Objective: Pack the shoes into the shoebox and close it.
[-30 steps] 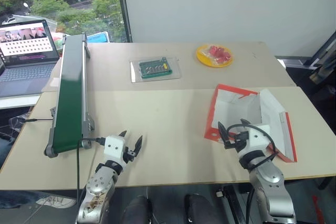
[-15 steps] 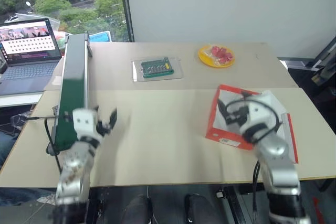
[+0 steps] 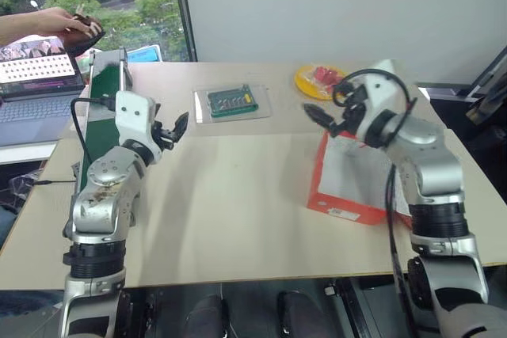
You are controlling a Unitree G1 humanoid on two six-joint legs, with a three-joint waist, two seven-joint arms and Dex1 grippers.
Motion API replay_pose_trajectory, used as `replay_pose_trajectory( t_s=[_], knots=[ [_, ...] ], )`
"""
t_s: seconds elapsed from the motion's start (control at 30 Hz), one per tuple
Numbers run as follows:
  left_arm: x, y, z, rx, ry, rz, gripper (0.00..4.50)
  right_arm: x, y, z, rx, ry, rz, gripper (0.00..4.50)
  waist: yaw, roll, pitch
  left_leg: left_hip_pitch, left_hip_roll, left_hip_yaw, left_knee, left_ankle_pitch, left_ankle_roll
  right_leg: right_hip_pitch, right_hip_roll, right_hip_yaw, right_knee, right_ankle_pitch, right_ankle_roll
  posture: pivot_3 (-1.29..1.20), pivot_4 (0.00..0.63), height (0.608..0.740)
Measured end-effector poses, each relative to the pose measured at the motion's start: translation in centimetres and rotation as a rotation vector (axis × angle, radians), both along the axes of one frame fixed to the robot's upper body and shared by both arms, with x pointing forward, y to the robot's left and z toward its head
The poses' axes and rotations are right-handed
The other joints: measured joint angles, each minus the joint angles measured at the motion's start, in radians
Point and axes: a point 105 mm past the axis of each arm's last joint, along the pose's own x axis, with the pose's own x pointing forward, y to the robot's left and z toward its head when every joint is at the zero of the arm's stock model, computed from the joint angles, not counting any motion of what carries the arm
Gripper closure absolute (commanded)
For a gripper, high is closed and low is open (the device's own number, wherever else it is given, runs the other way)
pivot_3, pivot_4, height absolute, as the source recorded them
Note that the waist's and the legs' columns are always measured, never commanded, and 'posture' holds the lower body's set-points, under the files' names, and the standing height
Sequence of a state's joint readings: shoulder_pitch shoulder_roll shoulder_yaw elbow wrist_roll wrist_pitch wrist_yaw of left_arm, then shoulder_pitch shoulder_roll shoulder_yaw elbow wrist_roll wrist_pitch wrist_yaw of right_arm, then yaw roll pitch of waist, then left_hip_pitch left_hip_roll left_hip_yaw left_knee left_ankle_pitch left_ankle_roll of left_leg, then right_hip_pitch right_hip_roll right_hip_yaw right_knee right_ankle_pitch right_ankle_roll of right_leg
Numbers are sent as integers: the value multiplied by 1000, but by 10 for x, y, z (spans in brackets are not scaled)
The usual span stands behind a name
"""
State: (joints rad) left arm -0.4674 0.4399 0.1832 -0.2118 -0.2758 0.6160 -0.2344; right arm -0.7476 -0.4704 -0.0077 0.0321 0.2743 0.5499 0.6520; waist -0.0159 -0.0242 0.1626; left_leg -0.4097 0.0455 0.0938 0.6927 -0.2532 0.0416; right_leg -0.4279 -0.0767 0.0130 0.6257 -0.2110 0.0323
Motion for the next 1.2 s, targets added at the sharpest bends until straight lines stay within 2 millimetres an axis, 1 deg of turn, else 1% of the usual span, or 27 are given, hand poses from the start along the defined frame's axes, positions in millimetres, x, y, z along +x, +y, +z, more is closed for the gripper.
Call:
replay_pose_trajectory(
  t_s=[0.1, 0.13, 0.2, 0.27, 0.33, 0.43, 0.5, 0.63, 0.73, 0.9, 1.1, 1.2],
  knots=[
    [-5, -4, 11, 5, -47, 2, 1108, -6, 29, -8, 37, 92, 129, 25, 1, 0, 0, 0, 0, 0, 0, 0, 0, 0, -1, 0, 0, 0, 0, 0, 150, 740],
    [-6, -4, 13, 7, -55, 7, 1108, -8, 33, -11, 45, 117, 158, 25, 3, 0, 0, 0, 0, 0, 0, 0, 0, 0, -1, 0, 0, 0, 0, 0, 150, 740],
    [-8, 3, 11, 5, -52, 44, 1108, -10, 40, -18, 39, 168, 195, 25, 6, 0, 0, -1, 0, 0, 0, 0, 0, 0, -1, -1, 0, 0, 0, 0, 150, 740],
    [-10, 15, 4, -3, -20, 106, 1108, -10, 44, -26, 44, 207, 209, 25, 4, 0, 0, -1, 0, 0, 0, 0, 0, 0, -1, 0, 0, 0, 0, 0, 150, 740],
    [-10, 20, 0, -6, 1, 152, 1108, -9, 51, -31, 62, 230, 219, 25, 5, 0, 0, -1, 0, 0, 0, 0, -1, 0, -1, -1, 0, 0, 0, 0, 150, 740],
    [-12, 19, 1, -22, -6, 178, 1108, -11, 63, -27, 88, 233, 252, 25, 4, 0, 0, -1, 0, 0, 0, 0, -1, -1, -1, -1, 1, 0, 0, 0, 150, 740],
    [-14, 18, 2, -25, -7, 187, 1108, -13, 71, -20, 99, 224, 280, 25, 4, 0, 0, -1, 0, 0, 0, 0, -1, -1, -1, -1, 2, 1, 0, 0, 150, 740],
    [-15, 27, 2, -26, -1, 240, 1108, -18, 88, -17, 115, 223, 338, 25, 2, 0, 0, -1, 0, 0, 0, 0, -1, -1, 0, -1, 2, 1, 0, 0, 150, 740],
    [-16, 38, 4, -21, -8, 288, 1108, -22, 97, -15, 110, 221, 376, 25, 2, 0, 0, -1, 0, 0, 0, 0, -1, -1, -1, -1, 2, 1, 0, 0, 150, 740],
    [-21, 67, 9, -13, -17, 384, 1108, -24, 103, -14, 118, 222, 397, 25, 2, 0, 0, -1, 0, 0, 0, 0, -2, -2, -1, -1, 2, 1, 0, 0, 150, 740],
    [-29, 104, -8, -23, 42, 456, 1108, -32, 110, -11, 130, 219, 476, 25, 1, 0, 0, -2, 0, 0, 0, 0, -2, -4, -1, -1, 2, 1, -1, 0, 150, 740],
    [-33, 119, -12, -43, 50, 461, 1108, -33, 111, -10, 122, 194, 503, 25, 1, 0, 0, -5, 0, 1, 0, 0, -3, -8, -1, -1, 3, 1, -1, 0, 150, 740]
  ],
)
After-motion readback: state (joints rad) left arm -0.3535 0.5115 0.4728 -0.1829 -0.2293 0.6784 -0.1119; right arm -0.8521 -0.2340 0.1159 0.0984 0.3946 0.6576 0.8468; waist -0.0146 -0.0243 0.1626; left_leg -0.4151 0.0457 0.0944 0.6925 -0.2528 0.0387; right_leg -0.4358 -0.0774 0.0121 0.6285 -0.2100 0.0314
